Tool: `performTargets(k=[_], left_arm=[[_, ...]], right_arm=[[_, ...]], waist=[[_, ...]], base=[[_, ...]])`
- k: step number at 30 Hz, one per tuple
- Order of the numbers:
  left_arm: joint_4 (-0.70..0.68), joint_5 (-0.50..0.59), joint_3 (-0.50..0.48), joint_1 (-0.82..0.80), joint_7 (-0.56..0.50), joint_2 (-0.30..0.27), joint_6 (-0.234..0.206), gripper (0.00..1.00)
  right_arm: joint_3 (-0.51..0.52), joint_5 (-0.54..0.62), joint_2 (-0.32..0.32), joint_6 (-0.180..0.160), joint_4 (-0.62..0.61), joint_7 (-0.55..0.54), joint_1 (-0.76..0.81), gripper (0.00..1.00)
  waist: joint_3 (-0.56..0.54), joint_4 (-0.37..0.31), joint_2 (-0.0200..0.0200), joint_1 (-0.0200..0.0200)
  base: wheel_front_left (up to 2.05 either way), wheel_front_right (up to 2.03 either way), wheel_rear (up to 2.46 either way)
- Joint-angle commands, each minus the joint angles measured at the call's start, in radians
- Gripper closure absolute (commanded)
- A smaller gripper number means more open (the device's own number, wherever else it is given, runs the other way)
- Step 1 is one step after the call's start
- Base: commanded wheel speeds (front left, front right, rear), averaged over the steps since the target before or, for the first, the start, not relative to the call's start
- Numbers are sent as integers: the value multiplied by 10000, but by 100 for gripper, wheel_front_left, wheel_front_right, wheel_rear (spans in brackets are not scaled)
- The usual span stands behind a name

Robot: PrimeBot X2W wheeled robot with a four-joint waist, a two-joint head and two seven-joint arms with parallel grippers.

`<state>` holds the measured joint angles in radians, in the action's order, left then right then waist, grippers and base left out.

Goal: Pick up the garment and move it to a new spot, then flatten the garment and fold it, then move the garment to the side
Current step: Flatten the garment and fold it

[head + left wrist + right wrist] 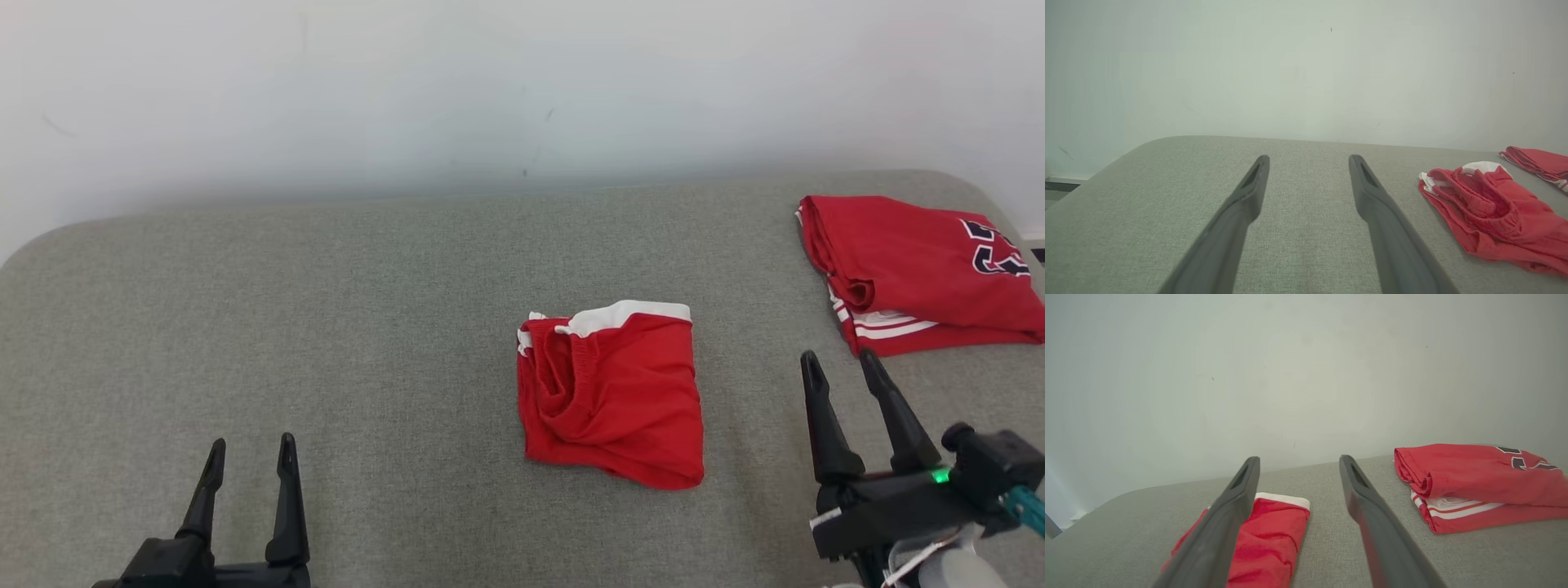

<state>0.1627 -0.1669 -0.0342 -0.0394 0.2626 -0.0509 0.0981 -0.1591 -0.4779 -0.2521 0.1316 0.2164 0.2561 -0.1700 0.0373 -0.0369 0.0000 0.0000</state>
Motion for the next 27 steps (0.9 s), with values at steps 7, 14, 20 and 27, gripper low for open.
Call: performTargets(k=[7,14,20,27], left_arm=[[65,336,-149,275,27,-4,60,0],[-10,525,-220,609,27,-20,59,0],[-12,642,-183,817,27,-39,75,0],[54,616,-190,807,27,-28,71,0]], right_arm=[[574,834,557,-26,-733,86,1102,0],[999,1371,985,-26,-1212,92,1726,0],[1122,1527,1144,-26,-1282,93,1964,0],[1129,1647,1212,-26,-1128,94,2047,0]], waist=[[-143,75,0,0],[-279,233,0,0],[-352,374,0,0],[-413,500,0,0]], base=[[0,0,0],[0,0,0],[0,0,0],[0,0,0]])
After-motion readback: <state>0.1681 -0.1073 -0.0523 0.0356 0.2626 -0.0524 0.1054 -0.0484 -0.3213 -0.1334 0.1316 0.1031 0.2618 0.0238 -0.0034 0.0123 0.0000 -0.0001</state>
